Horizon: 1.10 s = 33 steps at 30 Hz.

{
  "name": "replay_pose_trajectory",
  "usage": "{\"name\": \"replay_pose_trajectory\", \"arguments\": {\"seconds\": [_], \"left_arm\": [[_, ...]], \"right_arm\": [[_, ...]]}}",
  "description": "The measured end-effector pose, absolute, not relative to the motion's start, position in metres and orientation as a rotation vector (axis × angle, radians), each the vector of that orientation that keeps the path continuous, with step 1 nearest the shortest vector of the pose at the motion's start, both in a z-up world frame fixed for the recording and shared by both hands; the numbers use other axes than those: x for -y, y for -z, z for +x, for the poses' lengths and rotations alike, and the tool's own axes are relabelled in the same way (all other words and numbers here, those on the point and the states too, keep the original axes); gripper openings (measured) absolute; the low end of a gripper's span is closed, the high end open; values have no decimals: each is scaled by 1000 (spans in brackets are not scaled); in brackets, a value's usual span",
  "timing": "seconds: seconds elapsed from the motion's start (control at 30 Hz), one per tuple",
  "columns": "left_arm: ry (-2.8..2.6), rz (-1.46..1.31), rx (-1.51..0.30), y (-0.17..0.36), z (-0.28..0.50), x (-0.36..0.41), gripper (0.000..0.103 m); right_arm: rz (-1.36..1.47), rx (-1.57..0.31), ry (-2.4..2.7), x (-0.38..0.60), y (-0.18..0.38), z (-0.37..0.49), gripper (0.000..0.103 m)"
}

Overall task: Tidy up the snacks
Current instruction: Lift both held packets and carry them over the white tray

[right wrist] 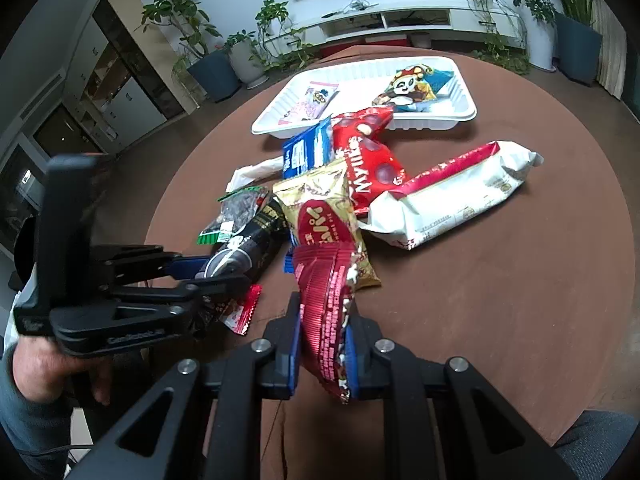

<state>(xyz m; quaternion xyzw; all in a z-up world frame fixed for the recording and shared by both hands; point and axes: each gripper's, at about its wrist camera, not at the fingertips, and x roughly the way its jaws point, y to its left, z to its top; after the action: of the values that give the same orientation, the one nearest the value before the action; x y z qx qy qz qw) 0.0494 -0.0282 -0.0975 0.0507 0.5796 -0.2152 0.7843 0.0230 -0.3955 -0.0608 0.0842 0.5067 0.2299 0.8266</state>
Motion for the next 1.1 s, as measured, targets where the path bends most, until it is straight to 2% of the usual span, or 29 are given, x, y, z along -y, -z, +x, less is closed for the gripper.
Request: {"name": "replay_pose_trajectory", "arguments": {"seconds": [0.03, 0.07, 0.17, 0.2, 0.23, 0.27, 0.3, 0.57, 1.1], "left_arm": [[465, 125, -1240, 97, 50, 31, 53], [450, 151, -1250, 98, 52, 34, 69], [447, 137, -1220, 96, 57, 34, 70], [447, 131, -1211, 98, 59, 33, 66], [443, 127, -1204, 98, 60, 33, 58], [435, 130, -1191, 99, 60, 33, 43], [441, 128, -1187, 98, 61, 34, 22], [480, 19, -1129, 90, 52, 21, 21], [553, -297, -979, 37, 31, -33, 21]], "right_arm": [[182, -1079, -488, 396, 62, 22, 19], [184, -1081, -489, 396, 63, 22, 19], [188, -1083, -494, 395, 64, 22, 19], [186, -1082, -498, 395, 64, 22, 19], [185, -1082, -500, 395, 64, 23, 19], [185, -1081, -501, 395, 64, 23, 19], [186, -1080, -501, 396, 64, 23, 19], [216, -1074, -509, 400, 63, 22, 19], [356, -1024, -571, 422, 40, 31, 18]]}}
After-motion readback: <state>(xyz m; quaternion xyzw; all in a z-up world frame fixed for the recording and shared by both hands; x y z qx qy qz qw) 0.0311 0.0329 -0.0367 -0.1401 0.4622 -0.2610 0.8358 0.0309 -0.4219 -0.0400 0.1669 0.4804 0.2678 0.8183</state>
